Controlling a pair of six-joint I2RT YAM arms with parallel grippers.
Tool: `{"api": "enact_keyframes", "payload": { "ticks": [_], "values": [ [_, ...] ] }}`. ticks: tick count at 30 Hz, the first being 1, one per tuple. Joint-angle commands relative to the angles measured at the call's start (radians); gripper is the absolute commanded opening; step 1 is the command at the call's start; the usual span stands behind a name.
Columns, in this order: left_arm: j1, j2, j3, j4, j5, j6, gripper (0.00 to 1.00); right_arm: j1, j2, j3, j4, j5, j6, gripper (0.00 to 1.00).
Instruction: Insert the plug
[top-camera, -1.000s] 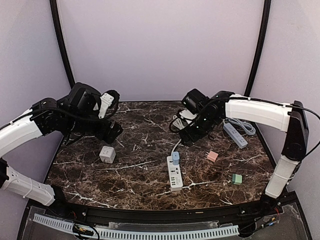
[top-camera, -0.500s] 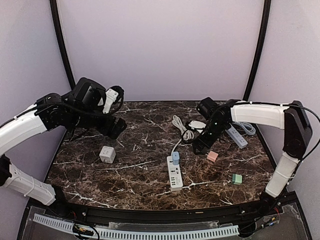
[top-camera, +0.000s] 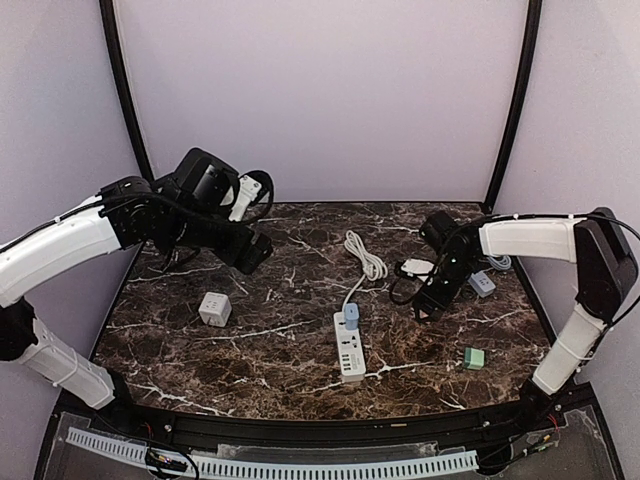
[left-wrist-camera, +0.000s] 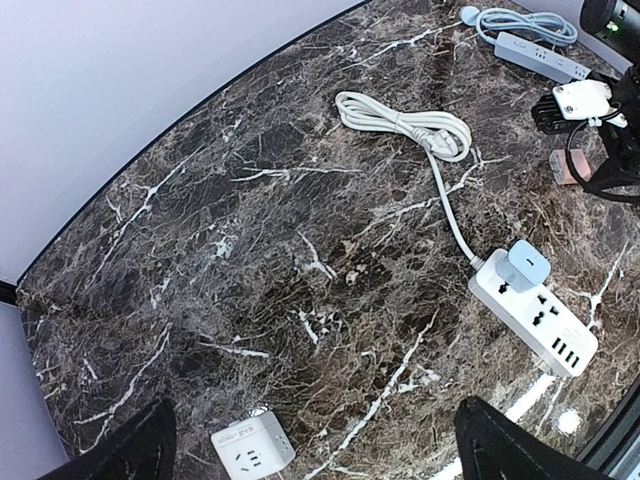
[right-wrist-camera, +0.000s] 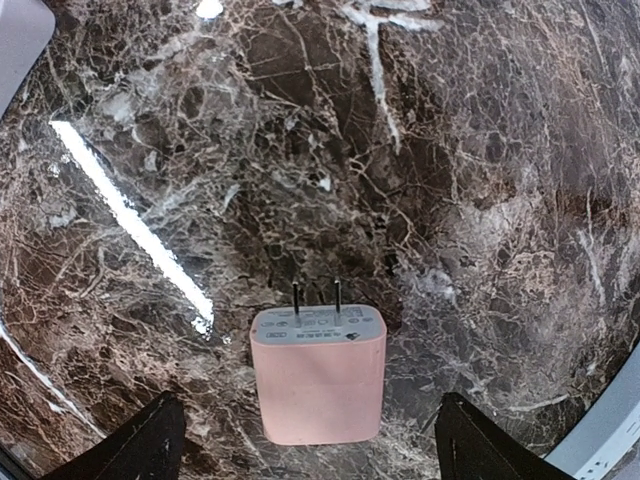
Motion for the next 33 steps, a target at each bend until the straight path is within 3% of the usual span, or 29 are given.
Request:
{"api": "enact_keyframes", "payload": {
  "ticks": [1, 7, 23, 29, 33],
  "values": [
    [0.006, 0.026, 0.040, -0.004, 0.024, 0.024, 0.99, -0.028, 0.002, -0.022, 0.058, -0.029, -0.055, 0.85],
    [0.005, 0.043, 0.044, 0.001, 0.024, 0.027, 0.99, -0.045, 0.043, -0.022, 0.053, -0.036, -0.064, 0.73],
    [0.006, 0.091, 0.061, 0.015, 0.009, 0.021, 0.99, -0.044, 0.052, -0.091, 0.078, -0.050, -0.046, 0.59],
    [0.006, 0.113, 0.078, 0.022, 0.016, 0.019, 0.99, -0.045, 0.043, -0.121, 0.129, -0.033, -0.034, 0.45],
    [0.006, 0.119, 0.082, 0.026, 0.017, 0.019, 0.99, -0.045, 0.029, -0.141, 0.161, -0.022, -0.029, 0.43]
  ]
}}
